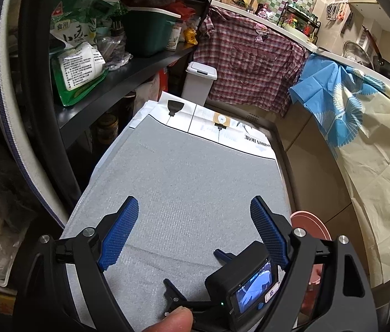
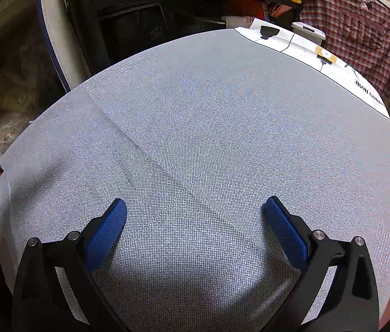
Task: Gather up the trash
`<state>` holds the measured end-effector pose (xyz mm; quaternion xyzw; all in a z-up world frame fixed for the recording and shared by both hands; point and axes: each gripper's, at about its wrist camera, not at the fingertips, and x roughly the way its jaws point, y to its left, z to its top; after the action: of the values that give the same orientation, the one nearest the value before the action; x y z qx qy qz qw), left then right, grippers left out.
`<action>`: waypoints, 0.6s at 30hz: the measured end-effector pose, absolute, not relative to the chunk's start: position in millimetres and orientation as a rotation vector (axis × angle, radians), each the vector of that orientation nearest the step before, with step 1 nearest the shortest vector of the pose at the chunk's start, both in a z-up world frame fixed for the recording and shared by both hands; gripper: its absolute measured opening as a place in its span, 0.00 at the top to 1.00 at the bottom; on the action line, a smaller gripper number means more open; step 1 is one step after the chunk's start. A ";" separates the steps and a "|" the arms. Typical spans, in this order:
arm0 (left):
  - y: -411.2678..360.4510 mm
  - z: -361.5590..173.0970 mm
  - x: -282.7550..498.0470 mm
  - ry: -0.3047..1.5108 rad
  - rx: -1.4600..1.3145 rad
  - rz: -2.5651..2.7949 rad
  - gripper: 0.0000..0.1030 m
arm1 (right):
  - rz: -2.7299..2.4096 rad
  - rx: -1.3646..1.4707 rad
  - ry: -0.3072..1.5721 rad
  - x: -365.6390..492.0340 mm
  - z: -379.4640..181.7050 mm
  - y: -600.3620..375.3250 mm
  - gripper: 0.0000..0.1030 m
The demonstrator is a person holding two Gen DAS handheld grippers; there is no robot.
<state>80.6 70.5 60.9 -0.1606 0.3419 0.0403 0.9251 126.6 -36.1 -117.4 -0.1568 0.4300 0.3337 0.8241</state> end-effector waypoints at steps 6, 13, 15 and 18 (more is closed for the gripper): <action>74.7 62.7 77.3 0.691 -0.316 0.096 0.22 | 0.709 -0.333 0.914 126.5 -117.5 -36.0 0.04; 99.1 55.7 74.4 0.697 -0.314 0.137 0.22 | 0.710 -0.333 0.914 126.8 -117.5 -36.1 0.04; 101.5 52.5 72.5 0.706 -0.304 0.144 0.22 | 0.710 -0.333 0.914 126.5 -117.5 -36.2 0.04; 103.2 52.5 67.1 0.707 -0.298 0.151 0.22 | 0.710 -0.333 0.914 126.5 -117.5 -36.1 0.04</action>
<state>67.1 103.2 52.5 -0.1454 0.3446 0.0738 0.9245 126.5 -36.1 -117.5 -0.1564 0.4300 0.3338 0.8241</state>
